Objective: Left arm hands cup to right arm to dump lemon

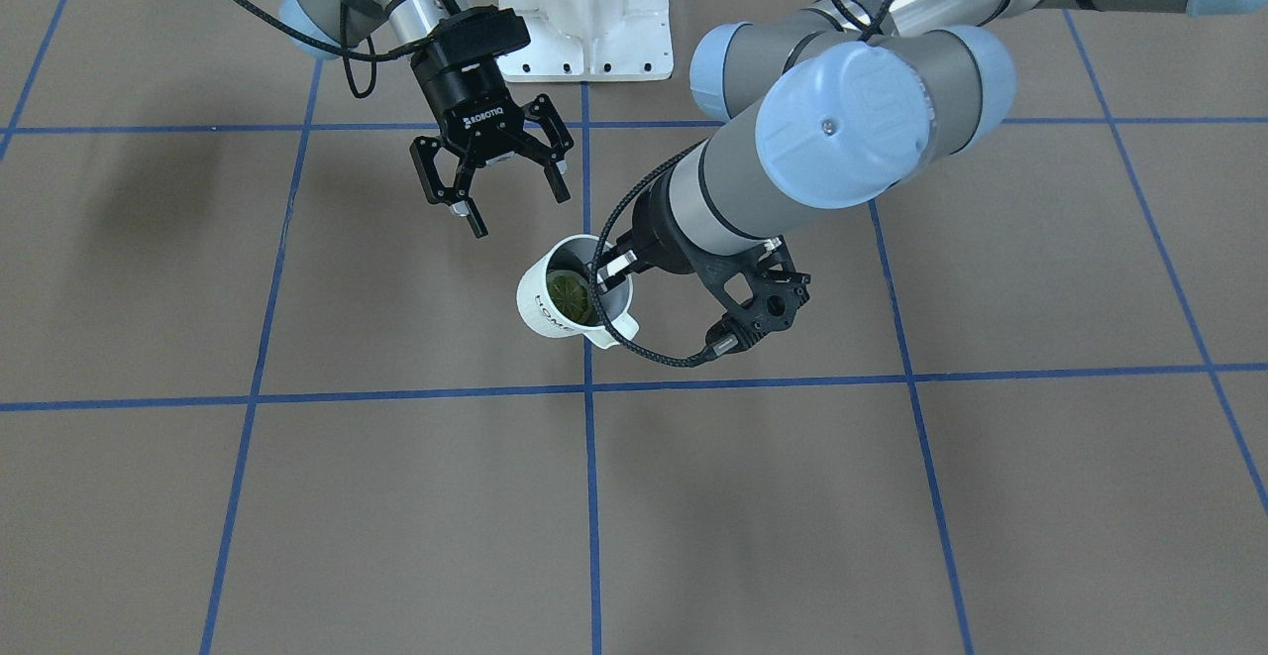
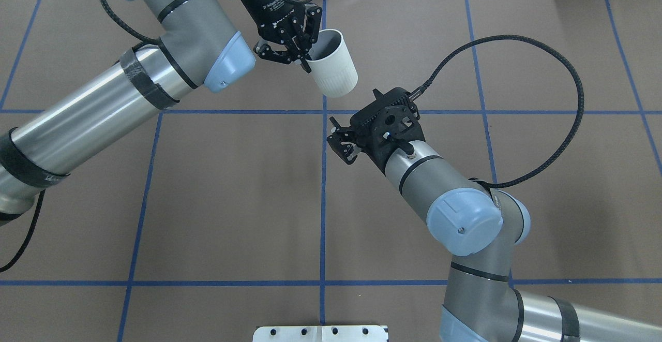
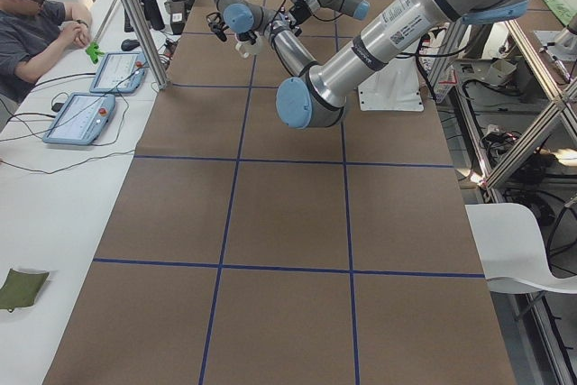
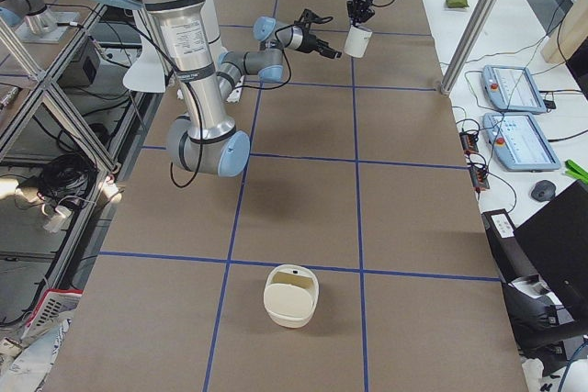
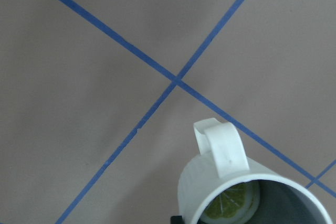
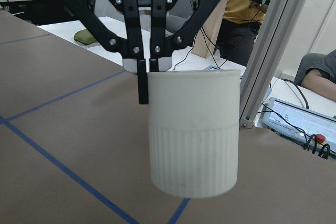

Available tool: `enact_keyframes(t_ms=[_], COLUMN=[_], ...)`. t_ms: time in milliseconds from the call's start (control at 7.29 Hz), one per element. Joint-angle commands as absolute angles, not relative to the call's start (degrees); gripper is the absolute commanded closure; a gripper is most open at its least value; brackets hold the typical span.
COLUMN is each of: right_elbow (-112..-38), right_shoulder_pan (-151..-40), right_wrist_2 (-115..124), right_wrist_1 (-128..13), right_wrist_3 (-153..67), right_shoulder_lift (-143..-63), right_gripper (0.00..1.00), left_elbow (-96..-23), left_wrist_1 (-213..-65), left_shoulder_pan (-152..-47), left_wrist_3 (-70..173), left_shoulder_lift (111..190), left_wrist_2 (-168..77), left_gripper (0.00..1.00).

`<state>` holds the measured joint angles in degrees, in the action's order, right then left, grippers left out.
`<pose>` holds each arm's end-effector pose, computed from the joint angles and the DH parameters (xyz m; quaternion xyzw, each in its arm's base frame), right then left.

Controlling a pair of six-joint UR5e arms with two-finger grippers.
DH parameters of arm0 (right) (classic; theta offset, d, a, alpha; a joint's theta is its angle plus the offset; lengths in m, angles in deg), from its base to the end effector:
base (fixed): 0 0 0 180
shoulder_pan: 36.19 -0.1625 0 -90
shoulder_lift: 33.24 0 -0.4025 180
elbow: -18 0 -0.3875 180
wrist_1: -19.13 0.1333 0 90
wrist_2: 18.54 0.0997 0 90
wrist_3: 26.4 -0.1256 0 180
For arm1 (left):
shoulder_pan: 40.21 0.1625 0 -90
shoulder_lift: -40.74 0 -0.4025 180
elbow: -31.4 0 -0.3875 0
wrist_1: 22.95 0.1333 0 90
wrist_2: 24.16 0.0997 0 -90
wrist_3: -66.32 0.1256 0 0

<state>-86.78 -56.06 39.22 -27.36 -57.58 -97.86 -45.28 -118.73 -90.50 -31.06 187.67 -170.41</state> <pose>-0.4823 -0.3873 0.1889 0.5662 -0.3644 -0.0640 0.7366 0.4479 -0.5844 0.0846 -0.2638 0.4996 -0.2139 0.7969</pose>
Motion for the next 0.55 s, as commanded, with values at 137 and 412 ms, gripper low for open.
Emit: enact_keyframes(t_ms=[137, 412], right_elbow=[-86.77, -86.68], right_shoulder_pan=[-56.05, -56.14], right_wrist_2=[39.12, 39.12], right_wrist_1=[-27.45, -27.45], right_wrist_3=[-57.42, -57.42], right_shoulder_lift=[-97.84, -97.84], right_gripper=[0.0, 0.0], left_elbow=[-46.11, -47.95], left_wrist_1=[-118.67, -118.67], left_shoulder_pan=[-89.35, -88.82], left_wrist_3=[-31.06, -31.67], left_shoulder_lift=[187.7, 187.26], left_wrist_2=[-170.41, -170.41], left_gripper=[1.0, 1.0])
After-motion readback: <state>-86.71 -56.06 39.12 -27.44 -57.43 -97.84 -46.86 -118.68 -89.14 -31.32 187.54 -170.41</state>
